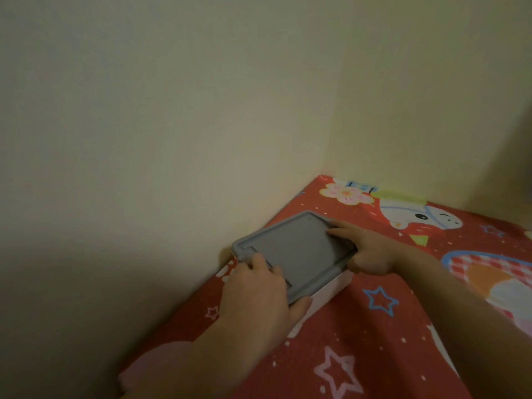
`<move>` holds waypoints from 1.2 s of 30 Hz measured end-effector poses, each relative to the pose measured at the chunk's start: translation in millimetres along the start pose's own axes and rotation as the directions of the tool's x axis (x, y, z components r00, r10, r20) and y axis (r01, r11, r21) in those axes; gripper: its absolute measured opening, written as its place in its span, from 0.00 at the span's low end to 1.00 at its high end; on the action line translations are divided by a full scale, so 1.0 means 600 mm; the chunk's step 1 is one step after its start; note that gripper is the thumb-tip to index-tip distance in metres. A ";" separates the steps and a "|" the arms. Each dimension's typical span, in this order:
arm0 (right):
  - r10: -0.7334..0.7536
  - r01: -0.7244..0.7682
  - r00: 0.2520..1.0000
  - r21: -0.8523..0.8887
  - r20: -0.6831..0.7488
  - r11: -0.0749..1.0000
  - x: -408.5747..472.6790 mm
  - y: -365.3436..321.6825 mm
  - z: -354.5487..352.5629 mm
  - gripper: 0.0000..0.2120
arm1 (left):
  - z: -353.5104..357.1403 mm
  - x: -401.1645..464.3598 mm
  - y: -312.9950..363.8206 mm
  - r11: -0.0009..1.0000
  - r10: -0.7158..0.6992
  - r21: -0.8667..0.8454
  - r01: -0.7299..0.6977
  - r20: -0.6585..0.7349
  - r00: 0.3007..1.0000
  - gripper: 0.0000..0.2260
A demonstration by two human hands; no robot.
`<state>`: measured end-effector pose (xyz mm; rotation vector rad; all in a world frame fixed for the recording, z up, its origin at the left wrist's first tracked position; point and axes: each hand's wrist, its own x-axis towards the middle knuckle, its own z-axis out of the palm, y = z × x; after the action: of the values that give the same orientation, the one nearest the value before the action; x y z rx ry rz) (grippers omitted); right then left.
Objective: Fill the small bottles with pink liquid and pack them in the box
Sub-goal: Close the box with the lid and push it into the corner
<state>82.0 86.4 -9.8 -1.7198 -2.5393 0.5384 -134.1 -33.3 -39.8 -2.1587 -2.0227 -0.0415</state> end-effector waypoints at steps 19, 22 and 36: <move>-0.141 0.142 0.990 -0.022 0.028 0.990 0.102 -0.068 0.018 0.38 | 0.002 -0.012 -0.048 0.994 -0.087 0.069 0.087 0.005 0.996 0.35; -0.154 0.155 0.988 -0.034 0.028 0.987 0.113 -0.079 0.020 0.38 | 0.004 -0.010 -0.056 0.993 -0.101 0.061 0.101 -0.001 0.995 0.34; -0.150 0.154 0.988 -0.091 0.046 0.984 0.134 -0.098 0.028 0.37 | 0.018 -0.004 -0.081 0.991 -0.129 0.023 0.130 -0.045 0.991 0.35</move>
<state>-5.2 135.4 -21.5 -1.5382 -2.7359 0.4557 -183.3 -31.4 -45.3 -1.9907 -2.1242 -0.0788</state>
